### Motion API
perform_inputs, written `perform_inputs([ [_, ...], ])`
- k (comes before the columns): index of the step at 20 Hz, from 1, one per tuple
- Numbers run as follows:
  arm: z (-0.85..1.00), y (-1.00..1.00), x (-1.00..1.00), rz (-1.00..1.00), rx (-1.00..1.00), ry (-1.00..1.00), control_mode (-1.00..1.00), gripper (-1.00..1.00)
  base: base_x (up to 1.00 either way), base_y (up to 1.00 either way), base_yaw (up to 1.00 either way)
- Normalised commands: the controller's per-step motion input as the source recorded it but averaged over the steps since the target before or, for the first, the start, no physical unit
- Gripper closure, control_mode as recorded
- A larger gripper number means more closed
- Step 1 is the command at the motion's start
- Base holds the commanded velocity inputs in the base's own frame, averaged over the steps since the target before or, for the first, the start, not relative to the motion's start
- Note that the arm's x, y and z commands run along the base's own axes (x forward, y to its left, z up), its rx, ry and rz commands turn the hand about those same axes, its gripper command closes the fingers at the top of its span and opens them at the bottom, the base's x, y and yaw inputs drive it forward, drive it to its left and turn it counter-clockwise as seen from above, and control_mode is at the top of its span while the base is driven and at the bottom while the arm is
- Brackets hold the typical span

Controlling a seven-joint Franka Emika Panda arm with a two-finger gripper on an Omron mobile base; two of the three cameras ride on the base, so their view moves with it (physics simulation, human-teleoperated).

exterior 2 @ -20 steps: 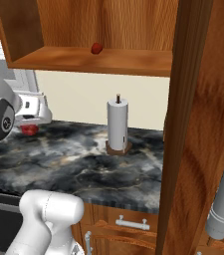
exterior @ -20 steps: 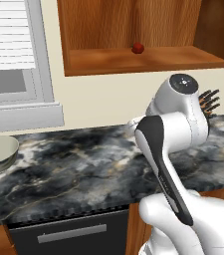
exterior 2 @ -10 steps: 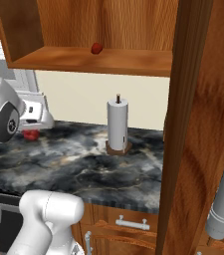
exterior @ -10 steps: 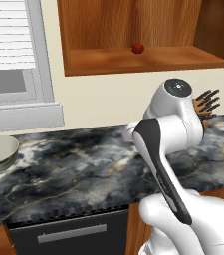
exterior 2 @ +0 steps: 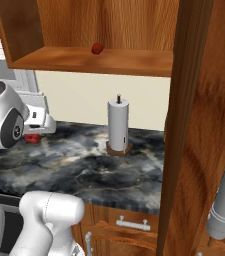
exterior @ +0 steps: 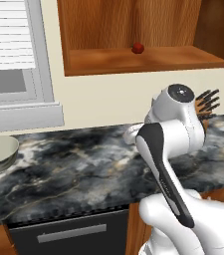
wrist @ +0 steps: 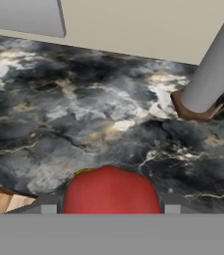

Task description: Pick the bell peppers from the cabinet and place them in one bowl. Pick the corn from the sink and place it in the other bowl.

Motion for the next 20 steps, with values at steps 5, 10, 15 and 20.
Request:
perform_inputs([
  [5, 0.00, 0.00, 0.00, 0.00, 0.00, 0.00, 1.00, 1.00, -0.54, 0.15, 0.00],
  [10, 0.00, 0.00, 0.00, 0.00, 0.00, 0.00, 1.00, 1.00, -0.06, 0.63, 0.00],
  [15, 0.00, 0.00, 0.00, 0.00, 0.00, 0.00, 1.00, 1.00, 0.08, 0.99, 0.00],
  [20, 0.00, 0.00, 0.00, 0.00, 0.00, 0.00, 1.00, 1.00, 0.02, 0.94, 0.00],
])
